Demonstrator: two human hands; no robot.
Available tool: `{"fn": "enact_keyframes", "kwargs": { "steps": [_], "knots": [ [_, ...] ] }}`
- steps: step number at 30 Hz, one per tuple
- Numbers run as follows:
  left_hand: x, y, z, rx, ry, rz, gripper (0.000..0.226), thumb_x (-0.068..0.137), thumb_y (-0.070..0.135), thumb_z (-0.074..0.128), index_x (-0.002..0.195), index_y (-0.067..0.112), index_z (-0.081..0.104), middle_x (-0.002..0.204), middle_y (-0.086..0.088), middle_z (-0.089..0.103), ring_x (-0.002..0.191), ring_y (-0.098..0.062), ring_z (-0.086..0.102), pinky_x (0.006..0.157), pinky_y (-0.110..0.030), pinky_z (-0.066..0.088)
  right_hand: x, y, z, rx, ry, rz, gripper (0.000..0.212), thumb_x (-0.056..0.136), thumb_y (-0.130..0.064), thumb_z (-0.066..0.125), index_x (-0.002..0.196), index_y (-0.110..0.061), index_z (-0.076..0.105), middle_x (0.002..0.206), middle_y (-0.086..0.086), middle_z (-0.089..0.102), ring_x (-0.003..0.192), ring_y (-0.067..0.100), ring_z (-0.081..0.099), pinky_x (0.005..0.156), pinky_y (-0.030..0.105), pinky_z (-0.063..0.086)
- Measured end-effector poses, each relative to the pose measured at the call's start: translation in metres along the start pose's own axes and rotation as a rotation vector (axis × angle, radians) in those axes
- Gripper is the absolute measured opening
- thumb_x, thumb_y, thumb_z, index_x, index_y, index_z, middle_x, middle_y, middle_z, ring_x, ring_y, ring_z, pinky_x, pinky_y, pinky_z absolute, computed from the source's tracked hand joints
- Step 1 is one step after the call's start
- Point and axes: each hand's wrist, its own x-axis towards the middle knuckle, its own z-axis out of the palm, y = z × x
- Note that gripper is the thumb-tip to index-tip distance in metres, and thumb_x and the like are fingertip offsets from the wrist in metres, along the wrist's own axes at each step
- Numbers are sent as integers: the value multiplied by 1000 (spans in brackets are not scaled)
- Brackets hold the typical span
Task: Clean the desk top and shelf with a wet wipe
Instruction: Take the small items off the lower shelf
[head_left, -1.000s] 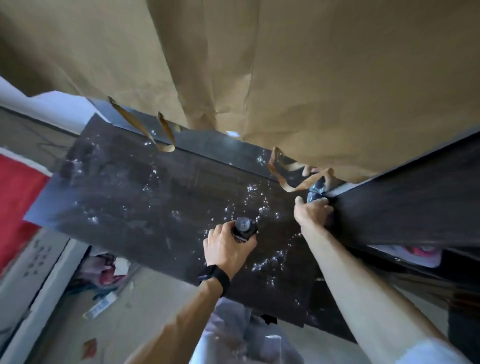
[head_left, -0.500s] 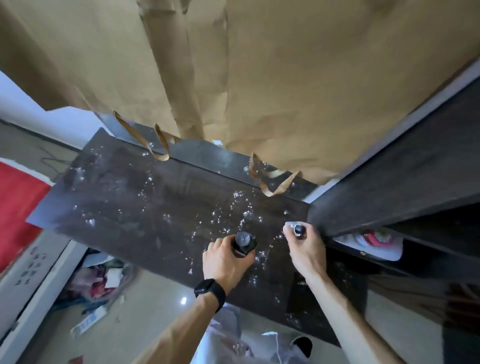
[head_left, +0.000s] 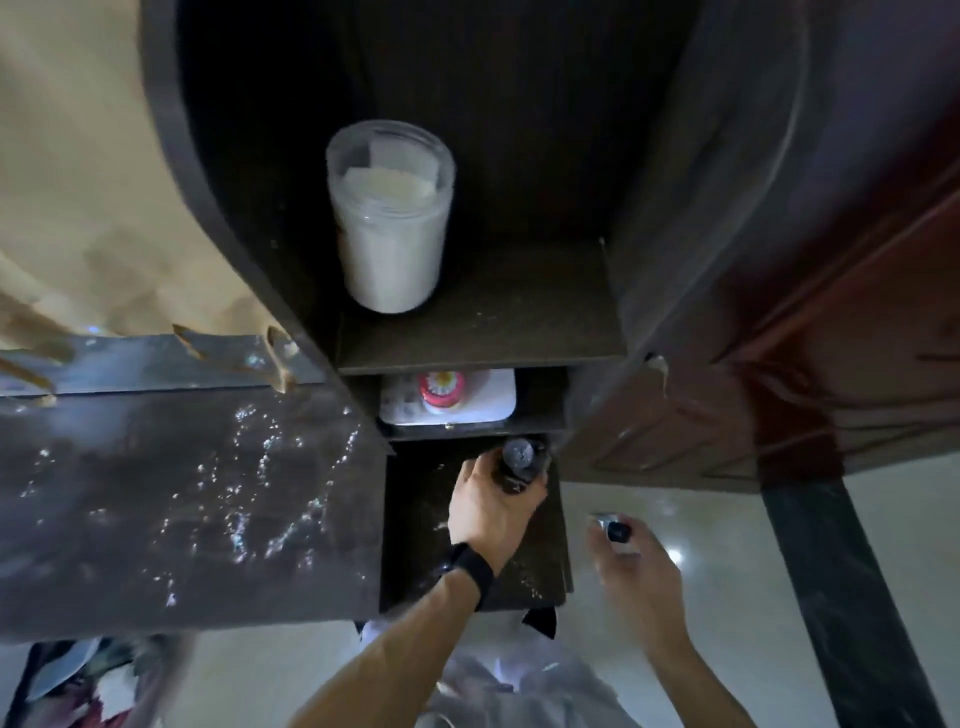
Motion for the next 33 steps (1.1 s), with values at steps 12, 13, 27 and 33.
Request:
{"fn": "enact_keyframes", "kwargs": {
  "steps": [12, 13, 27, 33],
  "knots": [
    [37, 73, 87, -335, 240, -351, 59, 72, 36, 81, 124, 16, 62, 119, -12, 59, 113, -30, 54, 94, -33, 45, 10, 81, -79, 92, 47, 85, 15, 84, -48, 72, 94, -37, 69, 77, -11, 73, 69, 8, 71, 78, 35, 55],
    [38, 75, 91, -357, 259, -349, 59, 72, 34, 81, 123, 15, 61, 118, -12, 61, 114, -32, 54, 94, -34, 45, 11, 82, -79, 97, 38, 89, 15, 83, -47, 73, 93, -36, 69, 78, -9, 74, 70, 9, 71, 78, 35, 54],
    [43, 95, 93, -398, 95, -323, 33, 95, 8, 49, 124, -4, 58, 127, -26, 60, 92, -30, 63, 73, -25, 47, 38, 70, -81, 106, -86, 8, 16, 84, -46, 73, 92, -35, 67, 72, -5, 73, 67, 6, 69, 71, 30, 51],
    [61, 112, 67, -268, -59, -295, 25, 96, 3, 50, 116, 3, 64, 114, -13, 66, 103, -18, 65, 86, -22, 50, 35, 63, -79, 75, -109, -57, 19, 83, -48, 73, 96, -35, 67, 81, -4, 74, 65, 1, 67, 68, 24, 49]
  ]
}}
